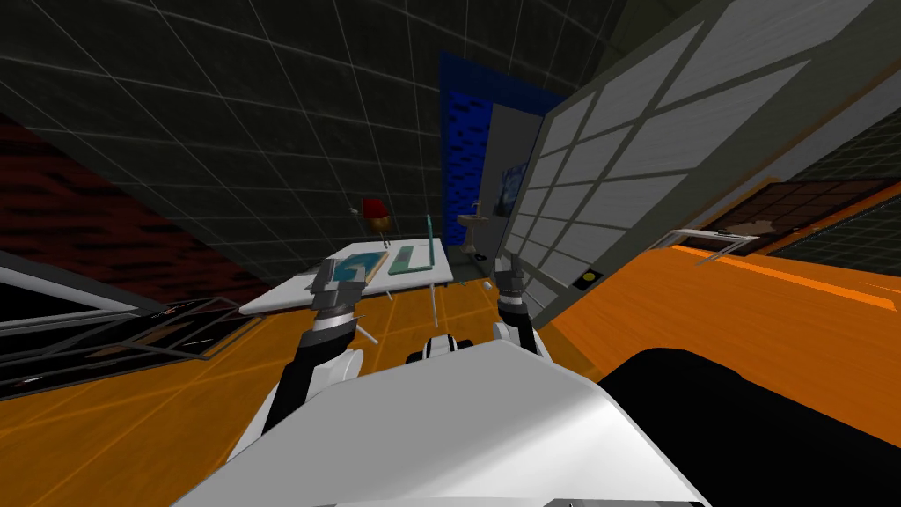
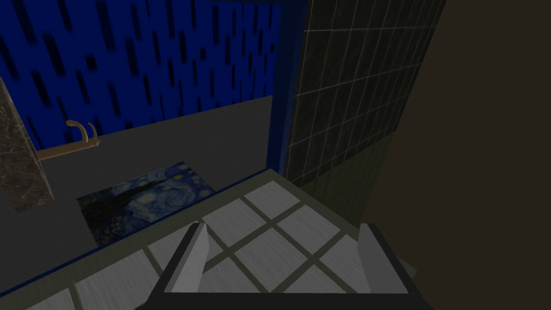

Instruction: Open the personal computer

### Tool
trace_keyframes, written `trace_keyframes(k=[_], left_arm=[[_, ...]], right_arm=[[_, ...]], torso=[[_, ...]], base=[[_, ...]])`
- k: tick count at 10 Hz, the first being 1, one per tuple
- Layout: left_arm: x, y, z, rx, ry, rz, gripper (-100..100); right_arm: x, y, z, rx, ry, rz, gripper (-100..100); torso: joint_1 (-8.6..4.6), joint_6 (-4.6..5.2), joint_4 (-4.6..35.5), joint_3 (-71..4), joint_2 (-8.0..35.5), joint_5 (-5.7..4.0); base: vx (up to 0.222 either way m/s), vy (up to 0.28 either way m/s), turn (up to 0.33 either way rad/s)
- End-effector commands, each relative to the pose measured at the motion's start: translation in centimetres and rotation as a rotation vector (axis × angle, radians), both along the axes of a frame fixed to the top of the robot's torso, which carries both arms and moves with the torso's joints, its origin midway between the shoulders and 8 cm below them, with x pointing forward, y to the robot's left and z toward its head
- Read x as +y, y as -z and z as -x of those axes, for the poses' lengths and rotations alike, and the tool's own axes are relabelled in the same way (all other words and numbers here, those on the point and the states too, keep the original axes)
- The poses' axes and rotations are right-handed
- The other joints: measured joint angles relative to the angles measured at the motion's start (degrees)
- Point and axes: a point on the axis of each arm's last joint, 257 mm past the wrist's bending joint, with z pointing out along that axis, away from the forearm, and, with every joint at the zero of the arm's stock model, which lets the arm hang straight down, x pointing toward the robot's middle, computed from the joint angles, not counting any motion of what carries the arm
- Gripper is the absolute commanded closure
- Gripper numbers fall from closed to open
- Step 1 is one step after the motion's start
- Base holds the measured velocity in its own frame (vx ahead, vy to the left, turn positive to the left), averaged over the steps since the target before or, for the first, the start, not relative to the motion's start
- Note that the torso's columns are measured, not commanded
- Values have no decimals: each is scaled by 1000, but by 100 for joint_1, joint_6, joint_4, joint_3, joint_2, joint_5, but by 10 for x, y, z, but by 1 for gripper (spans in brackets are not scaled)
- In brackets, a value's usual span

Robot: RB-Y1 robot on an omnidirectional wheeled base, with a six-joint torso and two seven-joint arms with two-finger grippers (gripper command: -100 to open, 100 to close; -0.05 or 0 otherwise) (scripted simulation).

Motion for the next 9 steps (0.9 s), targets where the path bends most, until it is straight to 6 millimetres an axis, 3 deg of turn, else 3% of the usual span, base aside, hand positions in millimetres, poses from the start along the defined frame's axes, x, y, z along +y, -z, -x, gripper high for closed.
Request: trace_keyframes(k=[1,9], left_arm=[[3,6,-9,41,34,40,-100],[9,25,-32,155,119,224,-100]], right_arm=[[0,0,0,0,0,0,0],[0,0,0,0,0,0,0]], torso=[[6,2,1,2,4,1],[33,1,3,6,12,9]], base=[[71,-192,77],[80,-171,79]])
